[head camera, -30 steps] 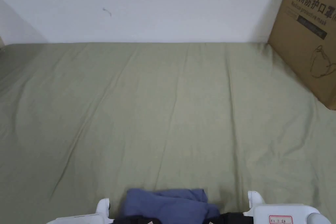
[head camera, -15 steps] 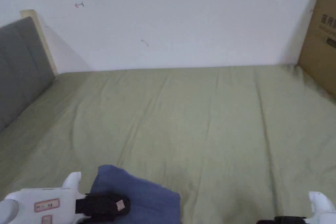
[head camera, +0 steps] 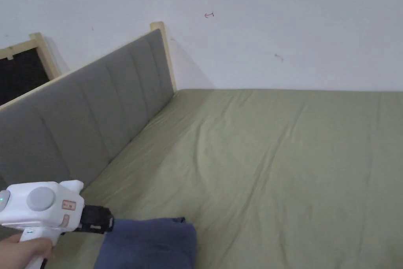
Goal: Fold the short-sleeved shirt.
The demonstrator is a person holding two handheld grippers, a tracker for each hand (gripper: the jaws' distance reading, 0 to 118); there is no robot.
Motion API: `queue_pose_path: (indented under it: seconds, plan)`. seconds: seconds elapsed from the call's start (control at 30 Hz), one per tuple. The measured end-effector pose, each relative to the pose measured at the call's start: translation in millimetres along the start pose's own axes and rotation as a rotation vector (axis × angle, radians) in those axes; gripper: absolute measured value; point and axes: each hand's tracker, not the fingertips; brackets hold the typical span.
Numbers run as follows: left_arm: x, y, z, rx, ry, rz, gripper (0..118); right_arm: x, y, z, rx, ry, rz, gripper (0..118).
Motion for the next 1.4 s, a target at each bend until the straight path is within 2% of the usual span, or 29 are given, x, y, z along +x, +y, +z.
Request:
queue_pose_path:
  seconds: [0.2,0.27,0.37,0.4,0.43,0.47,0.53,0.57,0.67,0.73,0.83,0.87,0.93,1.0,1.1,1.17,1.2,1.27,1.37,1.4]
  plan:
    - [-11,-11,20,0.017,0.044,-0.009,111,-1,7,-3,-0.004,0.011,0.041,0]
    - [5,-16,20,0.031,0.019,-0.014,112,0,7,-3,-0.001,0.018,0.039,0]
    - [61,-31,8,0.010,-0.105,-0.013,111,4,6,-2,0.005,0.029,0.029,0]
    - [89,-35,1,-0.020,-0.141,-0.029,99,5,6,-1,0.007,0.030,0.027,0]
    - [108,-37,-15,-0.056,-0.200,-0.046,72,5,7,-1,0.010,0.028,0.025,0]
    - [145,-42,-20,-0.077,-0.276,-0.074,72,4,6,1,0.014,0.024,0.025,0]
    - [225,-51,-23,-0.067,-0.363,-0.153,45,3,9,7,0.021,0.017,0.033,0]
    - [261,-56,-24,-0.064,-0.391,-0.183,2,3,11,10,0.023,0.003,0.034,0]
    - [354,-60,0,0.011,-0.542,-0.224,0,2,22,20,-0.023,-0.125,0.003,0]
    - [405,-65,27,0.093,-0.593,-0.232,0,10,32,26,-0.012,-0.199,0.011,0]
    - [453,-68,75,0.286,-0.594,-0.261,0,5,47,48,0.093,-0.227,0.011,0]
    - [462,-70,92,0.363,-0.595,-0.273,0,1,52,57,0.143,-0.233,0.033,0]
    - [473,-78,124,0.518,-0.505,-0.301,0,-15,56,74,0.264,-0.264,0.125,0]
    - [481,-91,153,0.698,-0.389,-0.329,0,-37,51,92,0.449,-0.292,0.249,0]
    - [473,-115,182,0.932,-0.361,-0.352,0,-61,30,115,0.722,-0.302,0.402,0]
    - [464,-131,194,1.038,-0.313,-0.331,0,-71,15,119,0.847,-0.399,0.483,0]
    - [459,-140,199,1.080,-0.285,-0.301,0,-73,10,121,0.886,-0.427,0.499,0]
    - [453,-150,204,1.131,-0.227,-0.253,0,-69,1,124,0.950,-0.403,0.519,0]
    - [442,-164,208,1.154,-0.214,-0.218,0,-71,-20,130,1.055,-0.461,0.589,0]
    - [437,-168,209,1.149,-0.215,-0.211,1,-74,-26,133,1.074,-0.467,0.613,7]
